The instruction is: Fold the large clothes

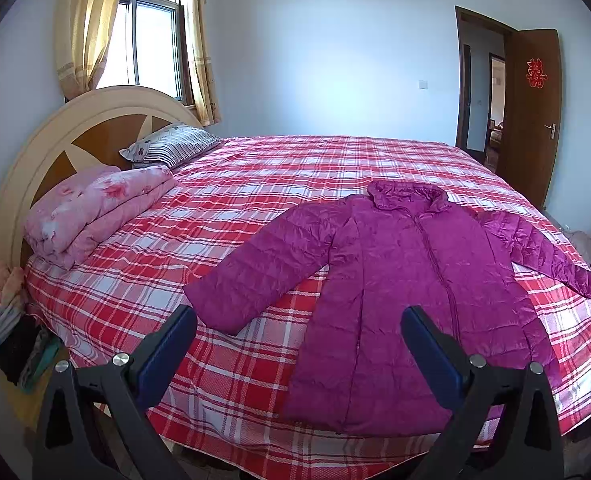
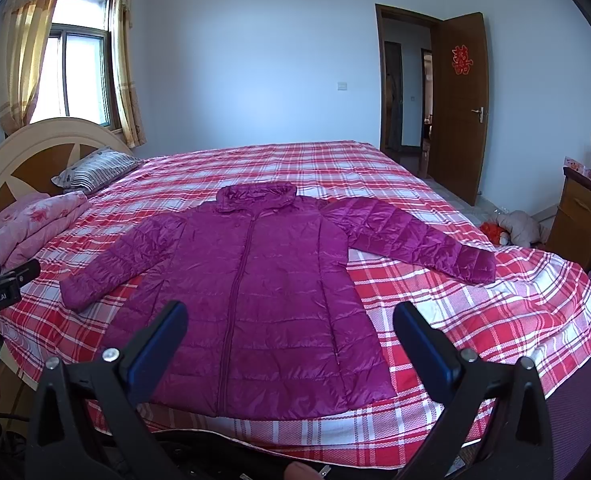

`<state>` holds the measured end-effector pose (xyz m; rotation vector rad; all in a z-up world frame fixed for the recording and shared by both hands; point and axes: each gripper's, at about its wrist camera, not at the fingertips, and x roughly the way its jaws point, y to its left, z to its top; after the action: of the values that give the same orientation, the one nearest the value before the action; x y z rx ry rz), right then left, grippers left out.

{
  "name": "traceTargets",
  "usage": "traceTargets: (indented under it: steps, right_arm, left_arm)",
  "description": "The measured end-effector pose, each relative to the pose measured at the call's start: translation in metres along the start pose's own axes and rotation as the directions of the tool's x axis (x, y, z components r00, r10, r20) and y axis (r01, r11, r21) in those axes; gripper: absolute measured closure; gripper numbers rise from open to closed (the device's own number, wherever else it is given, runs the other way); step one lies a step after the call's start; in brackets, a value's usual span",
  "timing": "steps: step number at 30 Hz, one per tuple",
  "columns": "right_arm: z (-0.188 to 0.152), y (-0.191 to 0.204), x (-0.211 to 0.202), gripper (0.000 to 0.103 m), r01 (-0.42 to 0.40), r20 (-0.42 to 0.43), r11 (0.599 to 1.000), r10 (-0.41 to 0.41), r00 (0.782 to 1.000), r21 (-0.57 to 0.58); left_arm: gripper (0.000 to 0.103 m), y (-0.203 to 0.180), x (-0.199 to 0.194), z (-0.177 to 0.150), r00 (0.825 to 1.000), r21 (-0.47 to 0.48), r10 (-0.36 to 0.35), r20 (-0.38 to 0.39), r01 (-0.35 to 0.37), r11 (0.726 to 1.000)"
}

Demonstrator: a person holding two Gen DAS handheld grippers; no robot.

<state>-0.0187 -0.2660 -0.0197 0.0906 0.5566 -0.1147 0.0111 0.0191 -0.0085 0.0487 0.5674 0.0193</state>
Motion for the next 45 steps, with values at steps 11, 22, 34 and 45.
traceTargets:
  steps: [11,22,34,45]
  right_arm:
    - [-0.004,-0.006,0.009,0.0,-0.029,0.021,0.999,0.028,0.999,0.023]
    - [-0.02,-0.104,0.081,0.0,0.003,-0.116,0.967,0.027,0.993,0.256]
    - [0.006,-0.291,0.161,0.01,0.348,-0.24,0.83,-0.266,0.934,0.435]
    - [0.011,-0.317,0.24,0.05,0.488,-0.427,0.828,-0.35,0.834,0.274]
  left_arm:
    - [0.001,-0.006,0.014,-0.001,1.0,0.02,-0.019,-0.025,0.019,1.0]
    - [0.001,-0.037,0.089,0.01,0.999,0.083,-0.032,-0.033,0.035,0.996]
    - [0.001,-0.097,0.209,0.02,0.998,0.132,-0.007,-0.062,0.015,0.991]
    - [0.001,-0.106,0.267,0.013,0.986,0.12,0.059,-0.155,-0.041,0.992]
